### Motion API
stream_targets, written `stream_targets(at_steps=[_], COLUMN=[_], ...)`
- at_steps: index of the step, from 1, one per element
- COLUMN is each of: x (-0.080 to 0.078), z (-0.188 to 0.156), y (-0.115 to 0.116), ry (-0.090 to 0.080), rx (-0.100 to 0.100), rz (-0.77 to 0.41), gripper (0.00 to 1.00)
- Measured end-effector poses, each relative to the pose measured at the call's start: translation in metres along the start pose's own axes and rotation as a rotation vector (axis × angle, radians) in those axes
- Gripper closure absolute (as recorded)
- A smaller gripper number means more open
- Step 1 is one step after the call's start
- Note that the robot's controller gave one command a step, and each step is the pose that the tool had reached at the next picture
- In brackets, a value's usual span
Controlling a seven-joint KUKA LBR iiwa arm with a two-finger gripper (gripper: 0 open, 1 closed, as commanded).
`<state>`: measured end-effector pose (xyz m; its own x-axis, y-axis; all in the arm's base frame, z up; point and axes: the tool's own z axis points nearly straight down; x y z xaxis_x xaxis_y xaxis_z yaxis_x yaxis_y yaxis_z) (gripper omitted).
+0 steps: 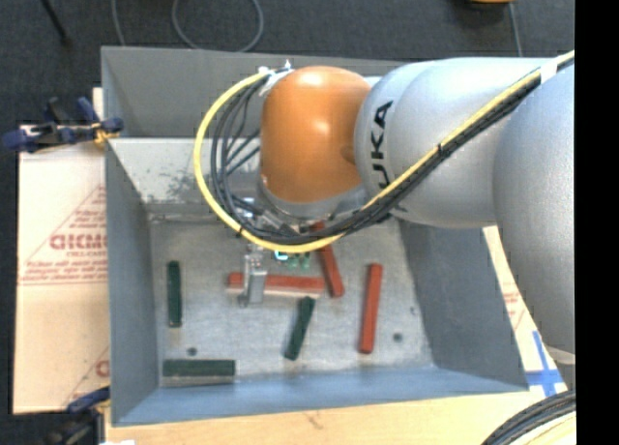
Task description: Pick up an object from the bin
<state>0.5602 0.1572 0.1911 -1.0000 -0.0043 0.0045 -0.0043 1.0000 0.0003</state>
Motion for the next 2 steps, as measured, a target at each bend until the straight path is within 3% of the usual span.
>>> stream_targets(at_steps=[1,2], x=[-0.063,0.033], z=[0.123,0.121], y=[-0.095,-0.159], ry=[-0.006,-0.001], rx=[0.002,0.002], rz=[-0.144,-0.113], gripper=[0.00,0.00])
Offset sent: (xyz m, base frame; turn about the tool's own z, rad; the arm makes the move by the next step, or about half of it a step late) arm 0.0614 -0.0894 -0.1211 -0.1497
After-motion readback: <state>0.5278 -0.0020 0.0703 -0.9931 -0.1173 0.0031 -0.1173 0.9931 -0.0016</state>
